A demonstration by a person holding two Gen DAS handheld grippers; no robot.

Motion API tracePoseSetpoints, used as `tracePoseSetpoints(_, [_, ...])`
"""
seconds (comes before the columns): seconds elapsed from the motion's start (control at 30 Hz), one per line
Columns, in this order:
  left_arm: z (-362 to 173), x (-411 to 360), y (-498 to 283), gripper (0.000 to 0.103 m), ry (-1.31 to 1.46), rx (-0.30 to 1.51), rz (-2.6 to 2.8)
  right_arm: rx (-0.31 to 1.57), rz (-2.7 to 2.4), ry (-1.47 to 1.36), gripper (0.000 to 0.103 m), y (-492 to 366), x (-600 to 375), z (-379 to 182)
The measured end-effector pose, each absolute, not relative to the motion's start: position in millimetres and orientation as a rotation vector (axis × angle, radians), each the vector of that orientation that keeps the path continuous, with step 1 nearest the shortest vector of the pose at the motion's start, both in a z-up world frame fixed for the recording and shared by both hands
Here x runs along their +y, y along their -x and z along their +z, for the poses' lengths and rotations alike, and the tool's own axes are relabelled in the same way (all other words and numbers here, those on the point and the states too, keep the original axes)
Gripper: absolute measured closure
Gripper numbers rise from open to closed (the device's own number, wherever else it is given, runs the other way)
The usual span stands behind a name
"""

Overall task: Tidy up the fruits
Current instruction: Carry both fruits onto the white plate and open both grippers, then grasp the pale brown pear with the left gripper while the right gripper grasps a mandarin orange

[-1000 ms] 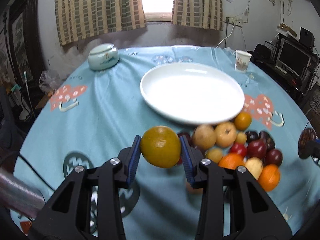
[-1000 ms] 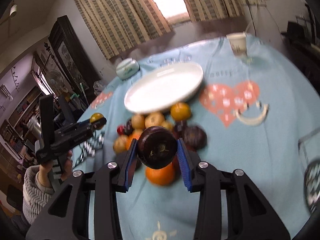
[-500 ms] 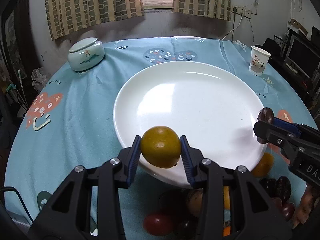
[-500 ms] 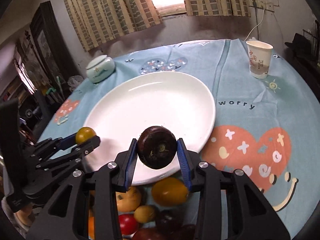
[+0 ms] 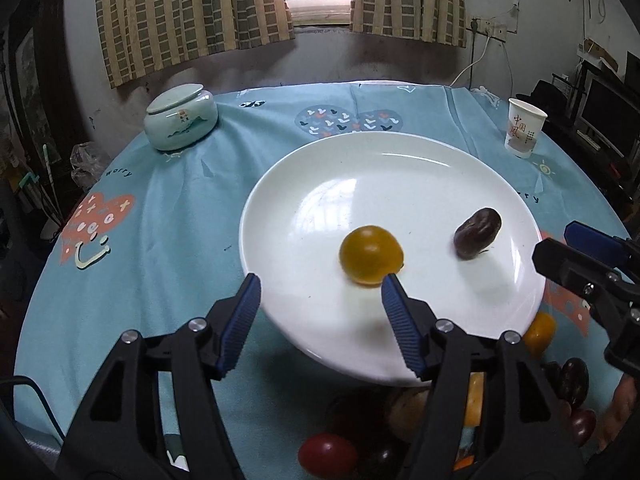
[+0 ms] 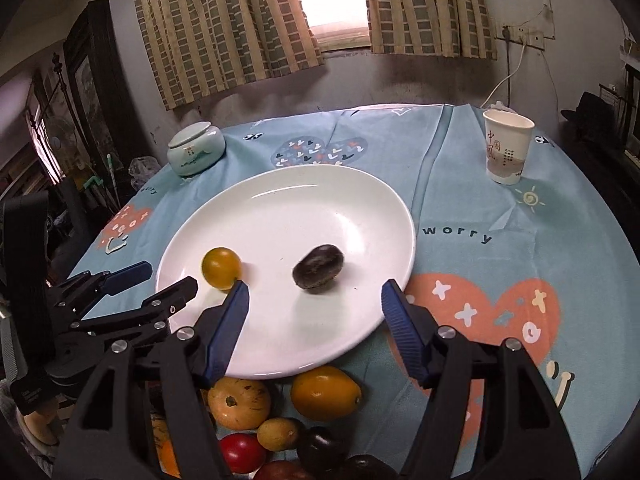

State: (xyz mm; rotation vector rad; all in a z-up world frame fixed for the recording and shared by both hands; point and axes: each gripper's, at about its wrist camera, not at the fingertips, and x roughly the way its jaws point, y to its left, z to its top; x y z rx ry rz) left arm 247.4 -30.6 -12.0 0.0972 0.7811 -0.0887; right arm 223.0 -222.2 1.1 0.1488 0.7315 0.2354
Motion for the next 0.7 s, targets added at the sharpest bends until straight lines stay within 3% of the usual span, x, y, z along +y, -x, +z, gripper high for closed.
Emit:
tracePoseSetpoints(0.1, [-2.4,-23.6,-232.6,0.036,-0.084,0.762,-0.084,0.704,0.234,-0.177,0.034,-211.0,-228.2,9.8])
tracePoseSetpoints(0.27, [1.4,-5.6,-180.7,0.023,-0.053,0.725,-0.075,0.658,0.214,-0.24,0.032,-170.7,-239.6,14.6])
tracePoseSetpoints(0.53, [-25.4,-2.3,-111.9,0.022,-0.058,0.742,-0.157,0.643,0.167,-0.324,0.032,-106.9,-265.5,-0.9])
tracePoseSetpoints(0.67, [-31.1,-14.3,-115.3,0.02,-0.125,0.754,-0.149,0.644,0.137,-0.354,0.012,-95.3,-273.0,-8.6])
tracePoseSetpoints(0.7, [-31.5,-12.5,-116.7,0.017,-0.118,0.756,-0.147,0.639,0.128,-0.353,0.012,-94.8,-274.4,-8.8])
